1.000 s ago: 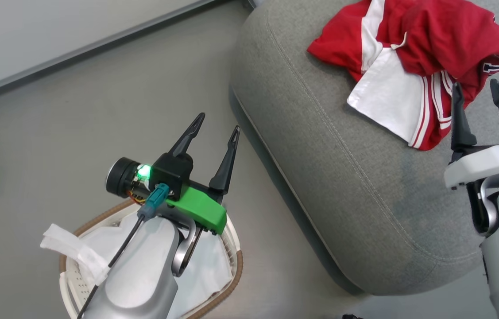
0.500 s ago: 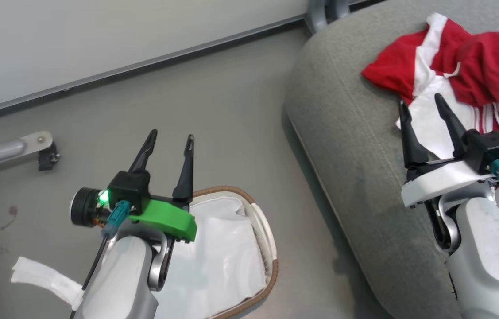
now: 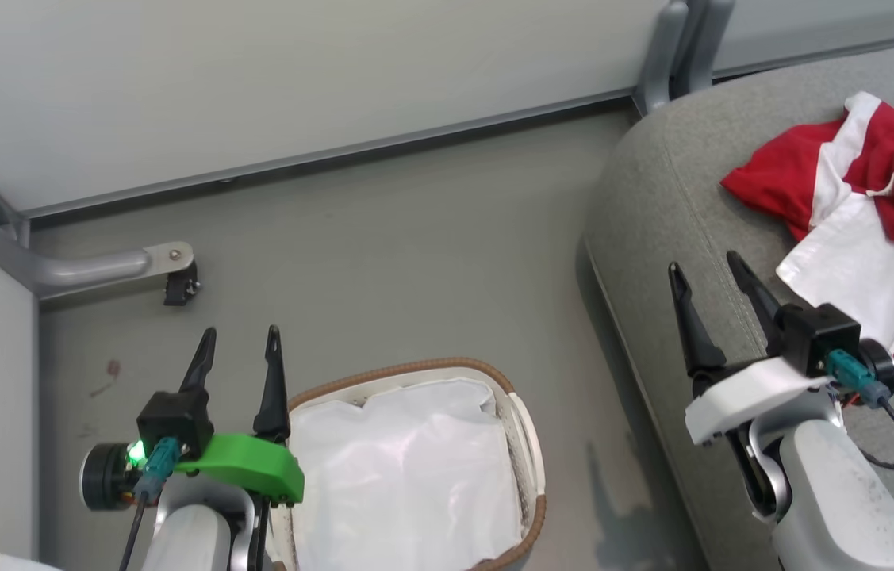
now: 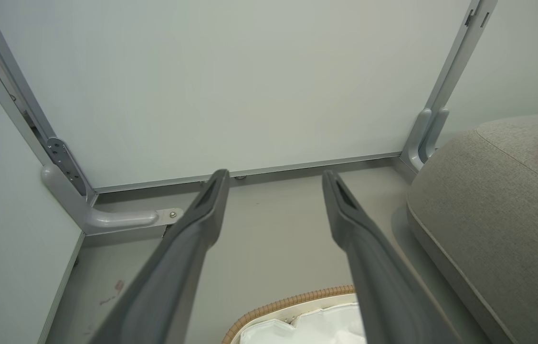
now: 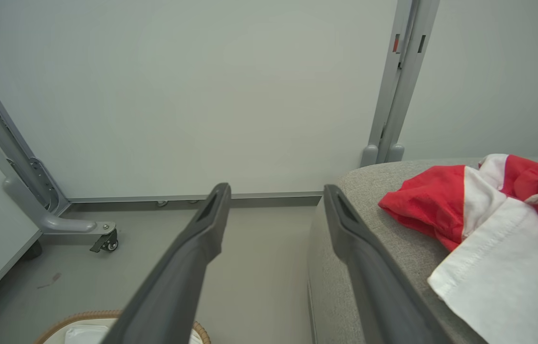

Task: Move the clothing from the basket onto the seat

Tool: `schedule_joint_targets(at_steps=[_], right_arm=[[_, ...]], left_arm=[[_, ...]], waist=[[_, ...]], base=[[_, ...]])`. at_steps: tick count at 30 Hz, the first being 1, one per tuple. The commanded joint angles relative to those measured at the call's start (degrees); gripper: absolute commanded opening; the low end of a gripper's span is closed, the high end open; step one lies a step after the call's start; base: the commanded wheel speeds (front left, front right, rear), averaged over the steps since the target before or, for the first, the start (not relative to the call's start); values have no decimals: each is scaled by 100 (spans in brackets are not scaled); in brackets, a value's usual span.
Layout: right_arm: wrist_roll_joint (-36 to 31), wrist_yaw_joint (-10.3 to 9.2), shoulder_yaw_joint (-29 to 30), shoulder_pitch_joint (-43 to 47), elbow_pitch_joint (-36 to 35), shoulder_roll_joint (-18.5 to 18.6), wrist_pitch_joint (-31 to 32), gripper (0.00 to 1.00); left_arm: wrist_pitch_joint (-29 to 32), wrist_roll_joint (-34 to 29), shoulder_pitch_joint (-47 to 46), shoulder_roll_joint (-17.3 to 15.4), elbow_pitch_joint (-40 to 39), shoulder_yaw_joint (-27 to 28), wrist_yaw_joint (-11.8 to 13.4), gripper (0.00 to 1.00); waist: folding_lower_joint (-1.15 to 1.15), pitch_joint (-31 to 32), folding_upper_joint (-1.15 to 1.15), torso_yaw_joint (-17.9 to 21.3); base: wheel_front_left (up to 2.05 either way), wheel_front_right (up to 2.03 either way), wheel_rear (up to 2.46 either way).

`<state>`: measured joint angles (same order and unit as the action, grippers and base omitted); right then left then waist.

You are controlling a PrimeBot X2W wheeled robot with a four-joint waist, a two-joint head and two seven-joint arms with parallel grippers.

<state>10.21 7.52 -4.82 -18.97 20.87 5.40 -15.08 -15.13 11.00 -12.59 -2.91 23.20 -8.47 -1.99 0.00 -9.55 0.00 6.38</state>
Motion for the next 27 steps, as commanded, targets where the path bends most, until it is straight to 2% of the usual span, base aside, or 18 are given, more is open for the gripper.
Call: schedule_joint_targets(at_steps=[1,15,24,25,27], right_arm=[[9,-6,3,154,28,6,-11,100],[-9,-6,60,858,110,-35,-11,100],[-16,-6,60,1000,148,-66,-11,100],[0,0,51,924,138,-84,0,0],[13,1,49,949,228,-107,8,0]], left_arm=[[-2,62,144,-3,-3,61,42,100],[-2,154,927,-4,-151,415,66,100],[-2,504,1180,-4,-143,435,-139,100],[1,493,1095,4,-138,432,-113,0],[10,509,1099,13,-33,435,-112,0]], waist=[[0,202,0,-181],[0,645,0,-346],[0,774,0,-361],[0,774,0,-361],[0,776,0,-362]], base=[[0,0,0],[0,0,0],[0,0,0],[0,0,0],[0,0,0]])
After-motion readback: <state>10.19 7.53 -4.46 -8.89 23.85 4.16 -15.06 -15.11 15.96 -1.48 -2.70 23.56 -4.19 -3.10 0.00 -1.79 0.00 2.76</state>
